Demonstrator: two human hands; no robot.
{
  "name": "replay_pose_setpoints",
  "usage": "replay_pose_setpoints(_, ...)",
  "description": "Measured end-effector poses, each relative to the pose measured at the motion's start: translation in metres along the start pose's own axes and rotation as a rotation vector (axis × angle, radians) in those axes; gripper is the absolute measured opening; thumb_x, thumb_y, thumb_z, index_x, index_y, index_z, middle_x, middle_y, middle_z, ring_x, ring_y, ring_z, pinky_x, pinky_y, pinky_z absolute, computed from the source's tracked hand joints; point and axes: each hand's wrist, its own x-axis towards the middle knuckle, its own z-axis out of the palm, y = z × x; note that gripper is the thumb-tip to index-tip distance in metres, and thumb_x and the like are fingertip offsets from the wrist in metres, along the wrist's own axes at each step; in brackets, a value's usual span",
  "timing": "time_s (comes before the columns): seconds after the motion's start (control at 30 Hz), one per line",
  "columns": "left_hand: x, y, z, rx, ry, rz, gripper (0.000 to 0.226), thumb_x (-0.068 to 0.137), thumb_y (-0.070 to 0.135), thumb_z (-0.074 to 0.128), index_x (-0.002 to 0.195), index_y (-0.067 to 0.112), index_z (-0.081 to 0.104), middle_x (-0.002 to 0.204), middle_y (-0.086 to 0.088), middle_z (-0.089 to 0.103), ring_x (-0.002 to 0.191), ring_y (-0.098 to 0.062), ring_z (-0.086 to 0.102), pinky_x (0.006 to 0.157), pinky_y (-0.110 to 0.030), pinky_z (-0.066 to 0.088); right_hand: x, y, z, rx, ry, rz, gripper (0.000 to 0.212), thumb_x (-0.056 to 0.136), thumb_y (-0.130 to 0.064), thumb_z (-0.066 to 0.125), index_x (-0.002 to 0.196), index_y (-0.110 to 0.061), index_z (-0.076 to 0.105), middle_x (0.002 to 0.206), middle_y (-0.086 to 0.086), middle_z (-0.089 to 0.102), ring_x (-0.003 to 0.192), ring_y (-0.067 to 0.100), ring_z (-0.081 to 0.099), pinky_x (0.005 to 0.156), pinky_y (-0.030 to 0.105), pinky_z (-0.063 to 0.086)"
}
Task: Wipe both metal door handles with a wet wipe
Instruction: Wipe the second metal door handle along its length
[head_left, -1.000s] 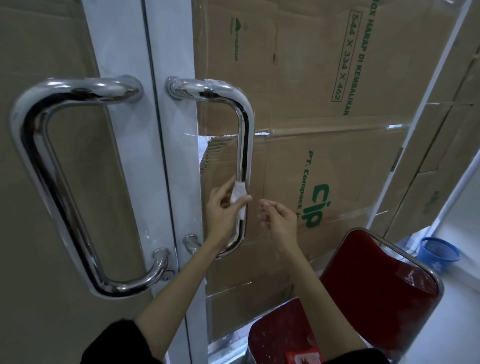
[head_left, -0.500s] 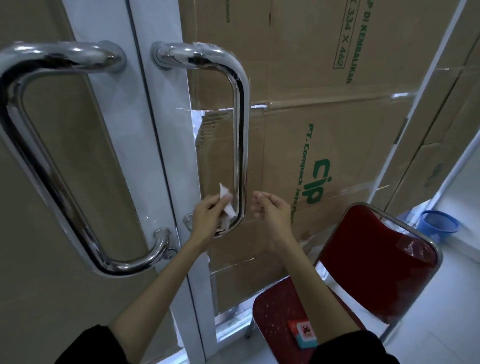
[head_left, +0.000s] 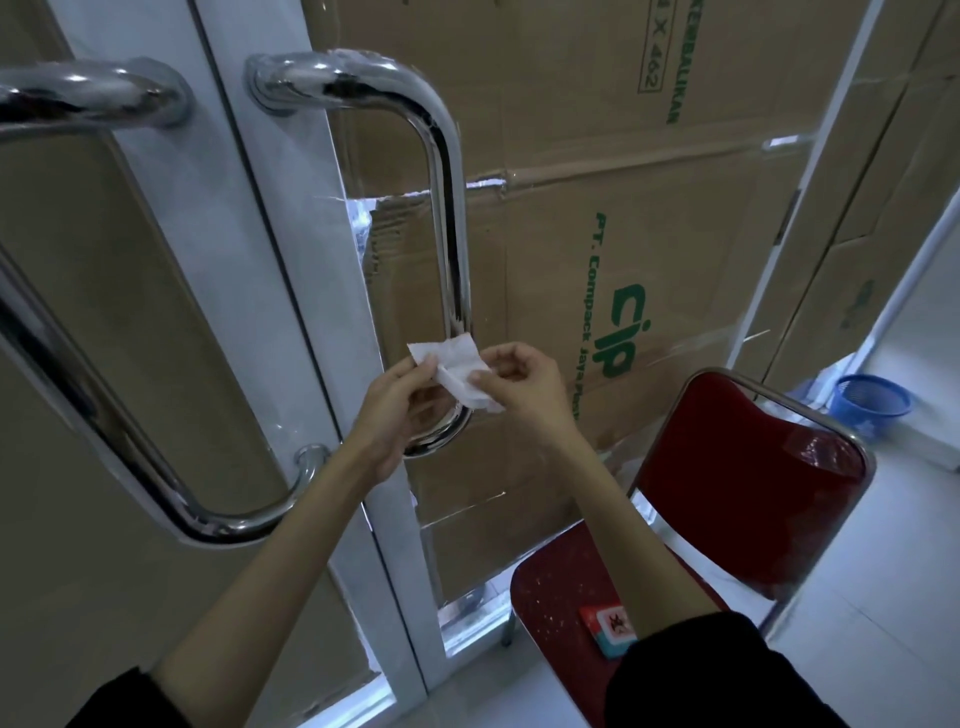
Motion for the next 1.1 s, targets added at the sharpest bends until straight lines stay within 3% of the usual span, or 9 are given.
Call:
replay_pose_setpoints(0.13,0.006,0.01,0.006,-0.034,0.02,0.079,0.017,0.096,0.017,0.051,0.106,0.016,0.065,0.091,0.001,0.072,0.083,-0.01,0.066,0.077,-0.021,0.054,0.007,-0.011,0.005,-0.144,0.221,-0.277,0.017,0.081,-0.004,0.069,0.091,-0.013,0.059,0.096,0.005,0.06,0.075,0.003,0.054,0.067,0.007,0.045)
replay_pose_setpoints(0.23,0.013,0.022,0.011,0.015,0.062,0.224,0.011,0.092,0.011,0.059,0.1,0.016,0.065,0.097,-0.006,0.07,0.09,-0.017,0.066,0.085,-0.029,0.055,0.01,-0.014,0.012,-0.206,0.298,-0.514,0.012,0.083,-0.005,0.067,0.094,-0.008,0.064,0.099,0.003,0.055,0.079,0.001,0.054,0.072,0.008,0.045)
replay_pose_setpoints(0.3,0.019,0.026,0.012,0.066,0.115,0.323,0.006,0.087,0.012,0.065,0.092,0.015,0.065,0.092,-0.01,0.067,0.087,-0.02,0.064,0.084,-0.032,0.055,0.02,-0.012,0.016,-0.196,0.3,-0.56,0.01,0.082,-0.008,0.069,0.092,-0.007,0.066,0.097,0.002,0.053,0.078,0.002,0.053,0.071,0.008,0.045)
replay_pose_setpoints(0.4,0.027,0.015,0.01,0.178,0.207,0.346,0.008,0.081,0.015,0.073,0.081,0.019,0.065,0.077,-0.003,0.064,0.073,-0.014,0.058,0.067,-0.025,0.05,0.033,0.003,0.02,-0.18,0.221,-0.492,0.011,0.079,-0.013,0.074,0.086,-0.007,0.067,0.09,0.004,0.055,0.074,0.006,0.053,0.067,0.012,0.047)
replay_pose_setpoints(0.5,0.025,-0.019,0.003,0.248,0.277,0.212,0.013,0.079,0.012,0.074,0.076,0.017,0.062,0.071,-0.002,0.06,0.068,-0.014,0.052,0.061,-0.021,0.045,0.028,0.042,0.018,-0.238,0.109,-0.379,0.009,0.076,-0.012,0.075,0.079,-0.011,0.067,0.083,0.003,0.06,0.069,0.003,0.052,0.066,0.022,0.047)
replay_pose_setpoints(0.6,0.02,-0.043,-0.002,0.286,0.253,0.117,0.012,0.08,0.01,0.073,0.076,0.014,0.063,0.069,-0.004,0.059,0.07,-0.019,0.052,0.055,-0.016,0.043,0.016,0.072,0.015,-0.227,0.078,-0.253,0.012,0.073,-0.008,0.077,0.072,-0.014,0.066,0.076,-0.003,0.062,0.066,0.0,0.055,0.064,0.019,0.048)
replay_pose_setpoints(0.77,0.034,-0.014,0.0,0.283,0.256,0.27,0.01,0.079,0.012,0.074,0.08,0.018,0.066,0.077,0.0,0.066,0.076,-0.015,0.06,0.071,-0.029,0.05,0.031,0.029,0.012,-0.127,0.042,-0.236,0.015,0.07,-0.009,0.08,0.075,-0.004,0.066,0.08,0.009,0.069,0.071,0.016,0.062,0.069,0.03,0.055)
replay_pose_setpoints(0.87,0.039,0.009,0.001,0.21,0.176,0.351,0.011,0.081,0.011,0.072,0.081,0.02,0.065,0.078,0.002,0.064,0.076,-0.011,0.058,0.068,-0.022,0.049,0.04,0.002,0.01,-0.044,0.044,-0.26,0.018,0.07,-0.01,0.081,0.077,-0.002,0.066,0.08,0.009,0.07,0.071,0.015,0.062,0.068,0.03,0.054)
replay_pose_setpoints(1.1,0.033,-0.013,-0.022,0.312,0.15,0.142,0.009,0.089,0.029,0.063,0.095,0.024,0.066,0.094,0.003,0.066,0.087,-0.016,0.059,0.076,-0.029,0.048,0.021,0.043,0.019,0.354,0.077,0.1,0.01,0.086,-0.008,0.065,0.096,-0.009,0.067,0.088,0.004,0.069,0.08,0.016,0.063,0.07,0.02,0.054)
